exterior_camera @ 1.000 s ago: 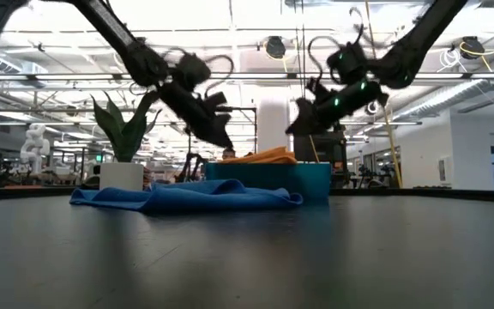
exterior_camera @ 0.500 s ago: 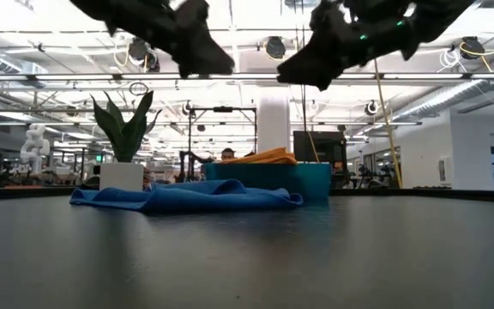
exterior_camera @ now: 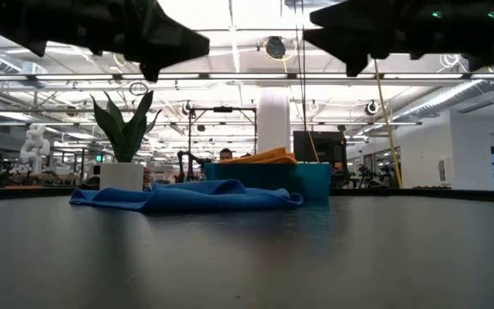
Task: Fold microfiber towels
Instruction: Fold the blue microfiber cloth
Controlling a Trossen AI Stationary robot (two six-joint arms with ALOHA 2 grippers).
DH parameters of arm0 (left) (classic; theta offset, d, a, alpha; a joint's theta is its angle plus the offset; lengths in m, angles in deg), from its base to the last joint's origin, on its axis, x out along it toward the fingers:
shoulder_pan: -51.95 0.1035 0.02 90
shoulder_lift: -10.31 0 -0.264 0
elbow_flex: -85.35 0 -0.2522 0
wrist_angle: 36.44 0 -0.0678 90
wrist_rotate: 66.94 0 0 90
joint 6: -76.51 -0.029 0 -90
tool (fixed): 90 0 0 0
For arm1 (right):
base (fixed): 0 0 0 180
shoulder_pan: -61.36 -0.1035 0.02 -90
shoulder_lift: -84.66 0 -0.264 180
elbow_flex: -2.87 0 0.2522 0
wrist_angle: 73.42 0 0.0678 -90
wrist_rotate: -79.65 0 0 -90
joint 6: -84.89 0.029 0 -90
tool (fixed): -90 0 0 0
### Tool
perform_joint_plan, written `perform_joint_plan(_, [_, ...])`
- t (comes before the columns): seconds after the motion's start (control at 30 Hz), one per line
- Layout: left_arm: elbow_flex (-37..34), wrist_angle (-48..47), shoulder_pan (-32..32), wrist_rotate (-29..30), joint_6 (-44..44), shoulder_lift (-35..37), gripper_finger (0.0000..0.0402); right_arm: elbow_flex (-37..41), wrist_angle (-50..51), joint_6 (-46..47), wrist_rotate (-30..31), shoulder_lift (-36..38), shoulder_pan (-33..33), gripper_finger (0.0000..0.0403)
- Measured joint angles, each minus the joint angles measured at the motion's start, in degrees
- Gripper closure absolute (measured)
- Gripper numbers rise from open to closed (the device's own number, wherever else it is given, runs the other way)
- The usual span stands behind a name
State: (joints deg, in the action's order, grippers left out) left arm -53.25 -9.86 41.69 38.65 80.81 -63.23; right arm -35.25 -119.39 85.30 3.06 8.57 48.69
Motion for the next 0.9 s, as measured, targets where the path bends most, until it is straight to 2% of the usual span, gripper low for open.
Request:
perform_joint_plan(0.13, [0.09,0.55,0.34,1.35,-2.06,0.53,0.0309,3.22,-6.78,0.48,0.07,-0.45,-0.36,0.0232])
perform_joint_plan(0.27, [0.09,0.50,0.70,1.55,2.65,0.22,0.0309,3.79,-6.58,1.07,0.07,-0.50,-0.36,0.0232])
perform_joint_plan(0.43, [0.10,0.53,1.39,2.52,-2.28,-0.13,0.0309,3.76,-4.25,1.50,0.13,-0.49,-0.56,0.0232])
perform_joint_plan(0.67, [0.11,0.48,2.27,2.96,3.17,0.22,0.0309,3.74,0.11,2.48,1.81,-0.54,2.11,0.0232])
perform_joint_plan(0.9, [0.11,-1.69,1.67,1.90,3.27,0.18,0.0309,3.73,-4.22,3.18,1.46,-0.47,2.22,0.0232])
